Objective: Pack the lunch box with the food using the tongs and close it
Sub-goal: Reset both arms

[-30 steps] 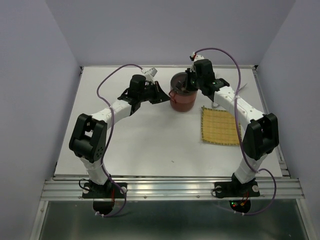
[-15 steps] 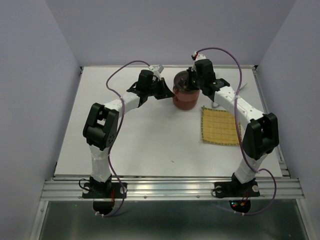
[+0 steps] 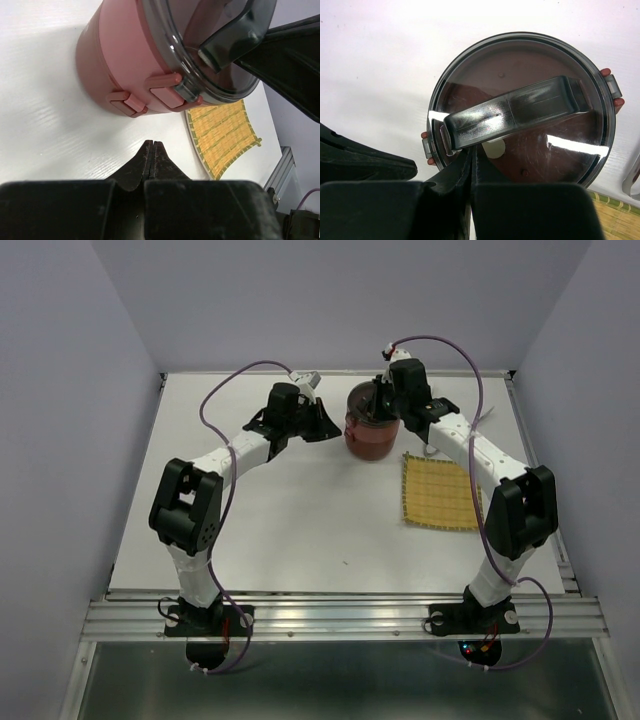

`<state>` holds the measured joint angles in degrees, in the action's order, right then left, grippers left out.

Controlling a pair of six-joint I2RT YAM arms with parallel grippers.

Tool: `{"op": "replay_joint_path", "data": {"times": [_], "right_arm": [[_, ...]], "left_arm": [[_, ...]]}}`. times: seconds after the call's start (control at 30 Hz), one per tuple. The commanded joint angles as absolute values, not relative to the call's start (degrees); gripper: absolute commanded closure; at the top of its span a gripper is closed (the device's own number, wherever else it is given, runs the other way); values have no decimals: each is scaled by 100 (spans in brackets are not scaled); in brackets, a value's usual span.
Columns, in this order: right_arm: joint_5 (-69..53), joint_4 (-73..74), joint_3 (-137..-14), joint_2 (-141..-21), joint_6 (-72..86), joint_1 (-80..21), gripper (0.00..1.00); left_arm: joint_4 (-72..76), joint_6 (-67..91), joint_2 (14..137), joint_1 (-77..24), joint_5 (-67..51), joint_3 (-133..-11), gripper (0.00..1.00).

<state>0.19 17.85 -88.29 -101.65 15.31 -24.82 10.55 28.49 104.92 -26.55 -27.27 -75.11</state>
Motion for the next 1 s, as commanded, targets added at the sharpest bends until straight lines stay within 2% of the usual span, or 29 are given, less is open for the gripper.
{"op": "replay_joint_path", "data": {"times": [0.0,0.03,0.1,0.13,0.17,0.2,0.23,0.27,0.3,0.37,0.53,0.63,0.73,0.97], "right_arm": [[-185,2593,-8447,-10301,1600,-2549,99],[-89,2593,-8411,-10179,1617,-2549,95],[-26,2514,-8219,-9680,1670,-2549,60],[43,2488,-8131,-9485,1679,-2549,32],[174,2496,-7982,-9283,1687,-2549,19],[306,2496,-7902,-8898,1696,-2549,7],[395,2513,-7823,-8703,1714,-2549,0],[500,2618,-7761,-8527,1705,-2549,0],[631,2706,-7709,-8369,1705,-2549,0],[1211,2978,-7577,-7957,1836,-2549,0],[2642,3488,-7287,-7182,2232,-2549,0],[3048,3840,-7093,-6681,2364,-2549,0],[3137,4095,-6900,-6224,2522,-2549,0],[3147,4324,-6636,-5590,2628,-2549,0]], "left_arm": [[1090,2733,10371,-2628,-2716,-7629,100],[1046,2690,10310,-2628,-2664,-7620,100],[818,2480,10012,-2628,-2365,-7550,100],[713,2392,9889,-2628,-2068,-7515,100],[460,2304,9592,-2628,-1909,-7471,95],[318,2198,9424,-2628,-1725,-7445,84],[212,2102,9257,-2628,-1575,-7401,70],[37,1927,8881,-2637,-1225,-7357,38],[9,1864,8686,-2637,-1039,-7243,28],[-315,1689,8168,-2637,-478,-7181,15],[-553,1372,7182,-2628,386,-7032,14],[-501,1213,6514,-2628,641,-6812,14],[-413,1222,5821,-2628,948,-6531,9],[-633,1292,5598,-2610,818,-6495,8]]}}
